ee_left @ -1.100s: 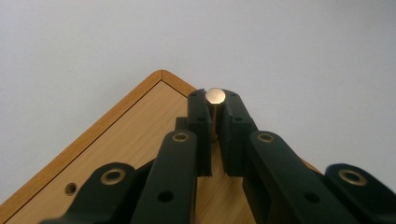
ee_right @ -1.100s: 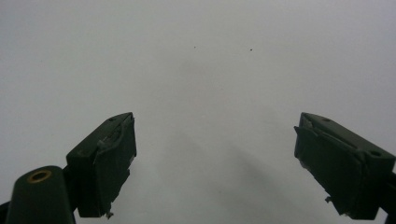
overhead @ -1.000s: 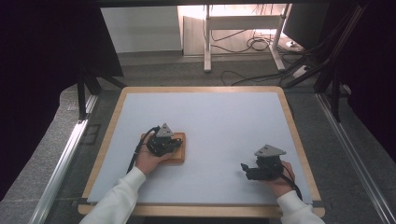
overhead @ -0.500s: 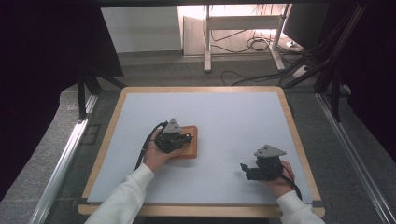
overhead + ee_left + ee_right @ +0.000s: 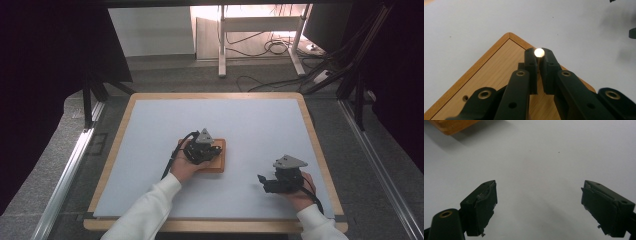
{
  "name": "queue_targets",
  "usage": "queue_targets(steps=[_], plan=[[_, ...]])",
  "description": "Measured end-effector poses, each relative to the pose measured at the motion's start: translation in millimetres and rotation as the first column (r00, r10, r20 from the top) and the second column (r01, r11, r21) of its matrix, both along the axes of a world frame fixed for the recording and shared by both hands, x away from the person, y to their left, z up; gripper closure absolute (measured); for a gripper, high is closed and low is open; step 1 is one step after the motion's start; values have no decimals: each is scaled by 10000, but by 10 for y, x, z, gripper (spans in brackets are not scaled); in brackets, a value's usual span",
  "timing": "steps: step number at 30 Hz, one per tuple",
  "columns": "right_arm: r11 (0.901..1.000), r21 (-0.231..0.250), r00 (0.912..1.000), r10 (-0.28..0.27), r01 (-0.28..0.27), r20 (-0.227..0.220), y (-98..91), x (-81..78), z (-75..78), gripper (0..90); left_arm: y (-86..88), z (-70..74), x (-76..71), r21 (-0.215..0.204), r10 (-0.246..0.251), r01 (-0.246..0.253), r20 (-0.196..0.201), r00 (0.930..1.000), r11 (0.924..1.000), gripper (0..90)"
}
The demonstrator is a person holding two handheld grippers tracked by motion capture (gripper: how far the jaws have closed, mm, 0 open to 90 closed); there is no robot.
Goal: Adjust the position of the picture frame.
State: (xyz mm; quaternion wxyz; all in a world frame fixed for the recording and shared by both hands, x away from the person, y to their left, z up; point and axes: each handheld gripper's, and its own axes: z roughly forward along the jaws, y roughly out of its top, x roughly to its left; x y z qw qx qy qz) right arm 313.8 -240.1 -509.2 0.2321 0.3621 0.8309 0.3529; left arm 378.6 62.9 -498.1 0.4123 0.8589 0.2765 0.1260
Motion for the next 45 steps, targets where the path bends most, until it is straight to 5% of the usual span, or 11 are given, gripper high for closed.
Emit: queue_targets(steps=[13, 15, 18, 28, 32, 36, 37, 45], plan=[[10000, -43, 10000, 8, -8, -51, -6, 4, -5, 133, -203, -147, 61, 271, -104, 108, -127, 9999, 9996, 841], [10000, -28, 10000, -1, 0, -33, -9, 3, -4, 133, -170, -105, 38, 246, -139, 139, 16, 9999, 9996, 705], [10000, -17, 10000, -14, 14, -12, -13, -2, 0, 133, -71, -46, -30, 338, 18, -30, 353, 9994, 9994, 482], [9999, -138, 10000, -2, 1, -15, 6, -3, -11, 133, 655, 91, -61, -651, 683, -673, 130, 9976, 9956, 393], [9998, -172, 10000, -24, 23, -43, 11, 1, -17, 133, 848, 94, 41, -766, 1187, -1178, 73, 9929, 9901, 467], [9998, -204, 10000, -15, 14, -57, 14, 3, -23, 133, 911, 66, 145, -628, 1331, -1330, -13, 9911, 9891, 861], [9998, -214, 10000, -23, 21, -62, 14, 6, -27, 133, 908, 60, 176, -473, 1347, -1346, -16, 9909, 9898, 895], [9996, -294, 9999, 22, -25, -104, 30, 13, -44, 133, 854, 42, 577, 594, 1242, -1228, -213, 9920, 9907, 900]])
